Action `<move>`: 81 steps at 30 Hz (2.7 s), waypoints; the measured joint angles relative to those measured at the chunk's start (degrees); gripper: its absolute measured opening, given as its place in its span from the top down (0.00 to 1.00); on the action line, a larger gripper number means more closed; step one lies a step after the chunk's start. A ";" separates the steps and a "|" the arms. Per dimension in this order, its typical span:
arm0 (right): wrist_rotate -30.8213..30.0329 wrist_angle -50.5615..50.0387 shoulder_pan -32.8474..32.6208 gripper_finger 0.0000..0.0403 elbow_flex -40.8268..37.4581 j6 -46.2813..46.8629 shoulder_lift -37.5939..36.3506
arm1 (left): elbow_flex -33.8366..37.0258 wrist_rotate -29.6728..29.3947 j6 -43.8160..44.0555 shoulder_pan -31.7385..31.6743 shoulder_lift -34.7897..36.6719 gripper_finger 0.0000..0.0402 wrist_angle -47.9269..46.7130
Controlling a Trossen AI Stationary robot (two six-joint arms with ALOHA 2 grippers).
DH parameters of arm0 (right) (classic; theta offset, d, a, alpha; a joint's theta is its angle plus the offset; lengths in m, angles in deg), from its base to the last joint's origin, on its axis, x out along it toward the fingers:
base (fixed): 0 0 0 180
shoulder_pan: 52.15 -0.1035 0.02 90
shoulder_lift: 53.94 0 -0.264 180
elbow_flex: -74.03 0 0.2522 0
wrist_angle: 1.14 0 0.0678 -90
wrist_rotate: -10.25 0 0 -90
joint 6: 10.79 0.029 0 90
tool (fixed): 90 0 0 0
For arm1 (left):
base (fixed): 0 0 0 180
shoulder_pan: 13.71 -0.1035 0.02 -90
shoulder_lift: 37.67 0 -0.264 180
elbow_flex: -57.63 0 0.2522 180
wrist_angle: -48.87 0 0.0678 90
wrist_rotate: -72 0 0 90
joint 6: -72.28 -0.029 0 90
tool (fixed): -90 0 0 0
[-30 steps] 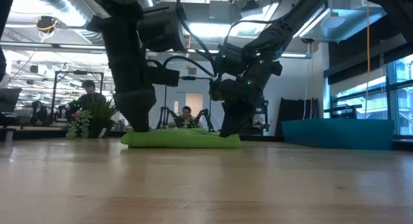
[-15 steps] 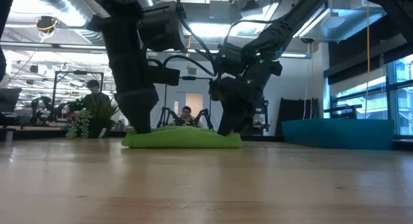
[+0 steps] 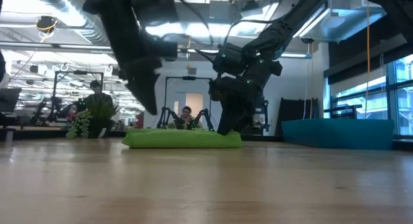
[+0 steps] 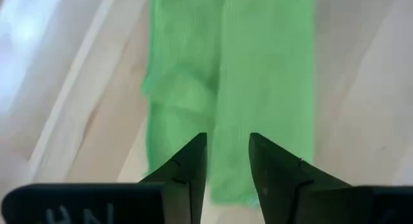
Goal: Roll microfiber towels into tight, uniform cylinder then place into a basket
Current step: Roll the green towel
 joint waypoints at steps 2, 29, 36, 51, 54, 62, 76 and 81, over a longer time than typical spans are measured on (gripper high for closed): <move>0.02 0.03 0.01 0.53 0.00 -0.02 0.00 | -0.02 -0.26 -0.99 0.52 0.71 0.74 1.86; -5.67 -4.57 1.70 0.53 -0.07 -8.63 -7.29 | 0.00 1.10 -4.40 1.64 -9.38 0.74 10.88; -11.08 -5.79 -1.31 0.53 -0.03 -16.56 -11.19 | 0.00 0.13 -4.44 2.56 -8.66 0.74 10.88; -10.97 13.68 -9.42 0.53 -9.39 -31.65 -11.08 | 0.00 -0.58 -4.45 2.98 -0.63 0.74 7.99; -11.02 17.94 -9.39 0.53 -12.14 -33.42 -10.49 | 0.02 -0.54 -4.42 3.43 0.07 0.74 7.14; -14.23 29.73 -9.13 0.53 -18.37 -36.61 -7.09 | 0.00 -0.54 -4.13 3.90 0.06 0.74 7.08; -16.66 31.27 -8.74 0.65 -18.40 -34.84 -2.26 | 0.02 -0.51 -2.87 3.92 0.04 0.74 7.46; -16.09 31.17 -8.66 0.90 -18.42 -29.03 -2.10 | 0.02 -0.51 -2.86 3.92 0.04 0.74 7.43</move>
